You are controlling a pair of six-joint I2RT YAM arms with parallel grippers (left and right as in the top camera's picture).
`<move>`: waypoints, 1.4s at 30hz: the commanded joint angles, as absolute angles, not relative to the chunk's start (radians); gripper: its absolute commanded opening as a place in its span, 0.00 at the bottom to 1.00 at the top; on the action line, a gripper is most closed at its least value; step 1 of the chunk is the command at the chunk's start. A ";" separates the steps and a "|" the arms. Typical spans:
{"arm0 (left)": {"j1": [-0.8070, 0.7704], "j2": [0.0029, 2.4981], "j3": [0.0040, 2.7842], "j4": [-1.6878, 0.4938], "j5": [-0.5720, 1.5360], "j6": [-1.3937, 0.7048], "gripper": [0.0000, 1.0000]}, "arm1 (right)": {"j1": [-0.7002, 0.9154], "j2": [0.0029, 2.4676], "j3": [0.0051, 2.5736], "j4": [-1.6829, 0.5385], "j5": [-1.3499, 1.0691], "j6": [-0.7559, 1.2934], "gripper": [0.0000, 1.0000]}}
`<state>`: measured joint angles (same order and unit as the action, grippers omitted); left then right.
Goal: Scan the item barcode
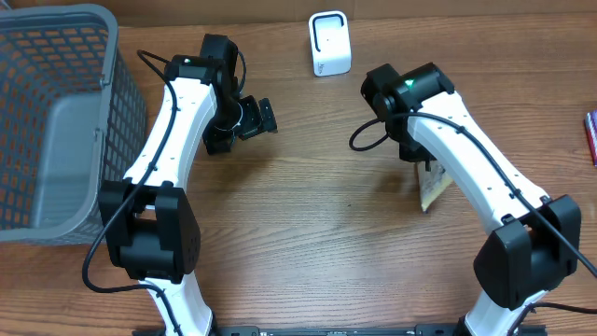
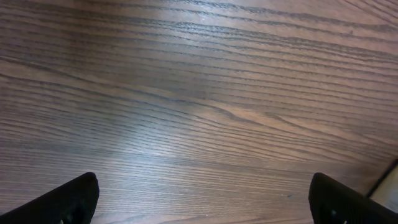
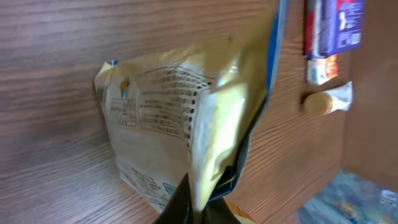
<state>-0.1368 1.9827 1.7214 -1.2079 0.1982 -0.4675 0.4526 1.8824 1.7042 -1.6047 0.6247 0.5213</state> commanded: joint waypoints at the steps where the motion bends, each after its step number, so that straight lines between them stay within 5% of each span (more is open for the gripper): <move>1: -0.134 1.986 1.736 -1.207 0.207 -0.448 1.00 | 0.498 1.876 1.706 -1.594 0.569 0.532 0.04; 7: -0.134 1.986 1.737 -1.208 0.207 -0.448 1.00 | 0.585 1.876 1.706 -1.524 0.355 0.532 0.13; 10: -0.134 1.986 1.736 -1.209 0.207 -0.448 1.00 | 0.623 1.876 1.706 -1.445 0.239 0.531 0.40; 13: -0.134 1.986 1.737 -1.216 0.207 -0.425 1.00 | 0.633 1.876 1.711 -1.371 0.123 0.523 0.79; 18: -0.134 1.986 1.737 -1.236 0.207 -0.372 1.00 | 0.590 1.876 1.784 -1.366 0.023 0.515 1.00; 29: -0.134 1.986 1.736 -1.247 0.208 -0.374 1.00 | 0.318 1.876 1.861 -1.507 -0.163 0.474 1.00; 31: -0.139 1.986 1.736 -1.242 0.208 -0.374 1.00 | 0.292 1.876 1.848 -1.491 -0.188 0.490 0.88; 35: -0.150 1.986 1.736 -1.241 0.208 -0.374 1.00 | 0.286 1.876 1.805 -1.451 -0.169 0.807 0.86; 38: -0.157 1.986 1.736 -1.241 0.207 -0.373 1.00 | 0.292 1.876 1.749 -1.415 -0.123 1.100 0.99; 42: -0.160 1.986 1.736 -1.242 0.207 -0.373 1.00 | 0.310 1.876 1.658 -1.346 -0.112 1.302 1.00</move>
<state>-0.1516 1.9827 1.7214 -1.2419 0.1986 -0.3885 0.2935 1.8824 1.7031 -1.3663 -0.1295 1.0389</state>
